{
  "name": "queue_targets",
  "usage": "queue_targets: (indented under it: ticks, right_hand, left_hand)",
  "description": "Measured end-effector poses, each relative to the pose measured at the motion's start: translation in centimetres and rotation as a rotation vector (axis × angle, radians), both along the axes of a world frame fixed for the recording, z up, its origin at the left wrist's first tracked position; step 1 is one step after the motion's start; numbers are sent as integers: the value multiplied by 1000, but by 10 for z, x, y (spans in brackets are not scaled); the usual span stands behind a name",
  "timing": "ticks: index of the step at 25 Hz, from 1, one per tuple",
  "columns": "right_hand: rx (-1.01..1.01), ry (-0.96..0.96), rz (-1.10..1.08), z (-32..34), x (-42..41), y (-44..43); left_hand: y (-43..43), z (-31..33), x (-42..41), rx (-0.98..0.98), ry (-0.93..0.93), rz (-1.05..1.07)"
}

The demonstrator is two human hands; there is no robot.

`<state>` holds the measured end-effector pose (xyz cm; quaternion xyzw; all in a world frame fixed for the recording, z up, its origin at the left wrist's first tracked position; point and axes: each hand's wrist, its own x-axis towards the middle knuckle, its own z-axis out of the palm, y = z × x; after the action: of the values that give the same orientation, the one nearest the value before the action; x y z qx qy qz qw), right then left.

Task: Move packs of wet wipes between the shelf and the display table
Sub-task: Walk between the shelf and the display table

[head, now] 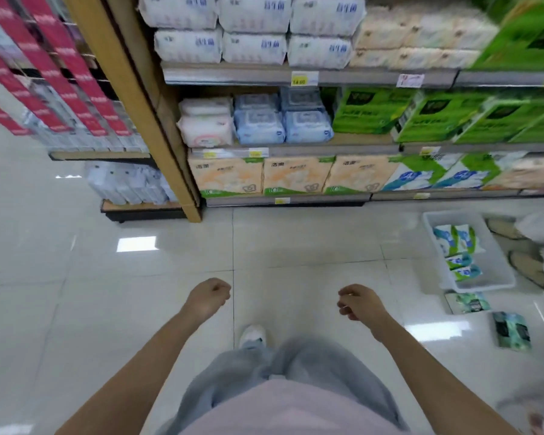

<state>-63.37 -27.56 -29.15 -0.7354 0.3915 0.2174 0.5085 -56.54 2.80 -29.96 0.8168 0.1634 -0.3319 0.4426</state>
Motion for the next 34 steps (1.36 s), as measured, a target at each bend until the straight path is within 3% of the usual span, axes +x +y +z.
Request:
queue_targets:
  ticks: [5, 9, 13, 18, 24, 30, 34]
  right_hand:
    - [73, 17, -194, -5, 51, -45]
    - [87, -4, -158, -11, 133, -90]
    - [66, -147, -57, 26, 249, -136]
    - [45, -487, 29, 123, 393, -173]
    - [84, -889, 105, 239, 485, -173]
    - [40, -1102, -3, 283, 549, -162]
    - [-306, -1164, 15, 307, 588, -152]
  left_hand:
    - [-60, 20, 114, -35, -59, -87]
    - [-113, 16, 182, -70, -38, -51]
    - [-173, 51, 257, -151, -147, 58]
    - [-232, 137, 346, -301, -457, 109]
    - [-267, 256, 453, -381, -929, 133]
    - [-302, 320, 558, -228, -1146, 120]
    - [-310, 328, 587, -4, -1173, 30]
